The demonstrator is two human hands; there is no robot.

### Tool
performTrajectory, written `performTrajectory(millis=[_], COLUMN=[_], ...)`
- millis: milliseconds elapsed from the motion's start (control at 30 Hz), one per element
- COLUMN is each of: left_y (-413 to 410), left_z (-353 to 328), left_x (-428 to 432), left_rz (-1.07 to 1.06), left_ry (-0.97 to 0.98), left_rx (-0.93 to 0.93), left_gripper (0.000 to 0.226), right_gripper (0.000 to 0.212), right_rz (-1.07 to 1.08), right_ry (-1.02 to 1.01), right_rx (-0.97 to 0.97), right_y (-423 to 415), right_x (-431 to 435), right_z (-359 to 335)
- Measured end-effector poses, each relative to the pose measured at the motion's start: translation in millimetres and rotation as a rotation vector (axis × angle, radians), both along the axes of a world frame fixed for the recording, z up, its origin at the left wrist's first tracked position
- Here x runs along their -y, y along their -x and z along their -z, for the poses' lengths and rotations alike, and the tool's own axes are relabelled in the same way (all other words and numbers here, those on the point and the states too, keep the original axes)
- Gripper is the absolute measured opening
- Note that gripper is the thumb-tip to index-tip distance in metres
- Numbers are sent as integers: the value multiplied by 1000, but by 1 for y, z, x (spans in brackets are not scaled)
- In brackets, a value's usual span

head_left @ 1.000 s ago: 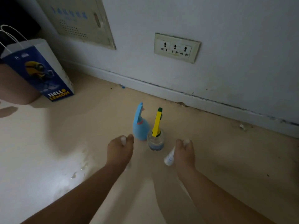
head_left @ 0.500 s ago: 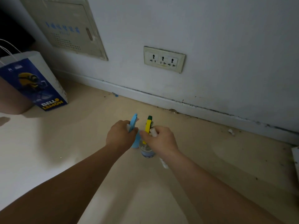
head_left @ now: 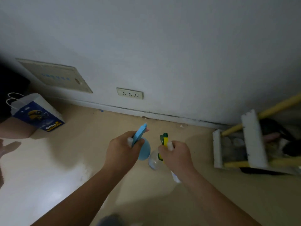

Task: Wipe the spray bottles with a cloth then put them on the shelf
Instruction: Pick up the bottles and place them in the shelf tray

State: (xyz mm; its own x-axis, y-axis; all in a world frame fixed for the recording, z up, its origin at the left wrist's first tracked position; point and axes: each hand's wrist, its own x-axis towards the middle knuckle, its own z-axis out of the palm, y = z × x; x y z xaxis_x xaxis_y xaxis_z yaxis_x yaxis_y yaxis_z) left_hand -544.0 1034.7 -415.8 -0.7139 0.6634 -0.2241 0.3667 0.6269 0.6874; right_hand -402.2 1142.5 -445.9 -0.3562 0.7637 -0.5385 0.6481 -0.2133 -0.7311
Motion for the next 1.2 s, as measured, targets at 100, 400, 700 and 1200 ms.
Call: performTrajectory(millis=[100,400,700,1200], left_y=[-41,-198,-316,-422], left_z=[-111,-362,-423,-421], left_x=[-20,-97,-172,-309], left_rz=[141,418,580,787], left_ry=[4,-83,13,41], left_rx=[-23,-58,-89,4], left_gripper=[19,15,12,34], right_gripper=[44,31,46,44], right_rz=[19,234,389,627], right_ry=[-19,-48,-192,-271], right_rx=[7,-39,48,239], right_y=[-45,-201,-343,-480], right_x=[-10,-40,-105,-243], right_z=[-127,-388,-455,-465])
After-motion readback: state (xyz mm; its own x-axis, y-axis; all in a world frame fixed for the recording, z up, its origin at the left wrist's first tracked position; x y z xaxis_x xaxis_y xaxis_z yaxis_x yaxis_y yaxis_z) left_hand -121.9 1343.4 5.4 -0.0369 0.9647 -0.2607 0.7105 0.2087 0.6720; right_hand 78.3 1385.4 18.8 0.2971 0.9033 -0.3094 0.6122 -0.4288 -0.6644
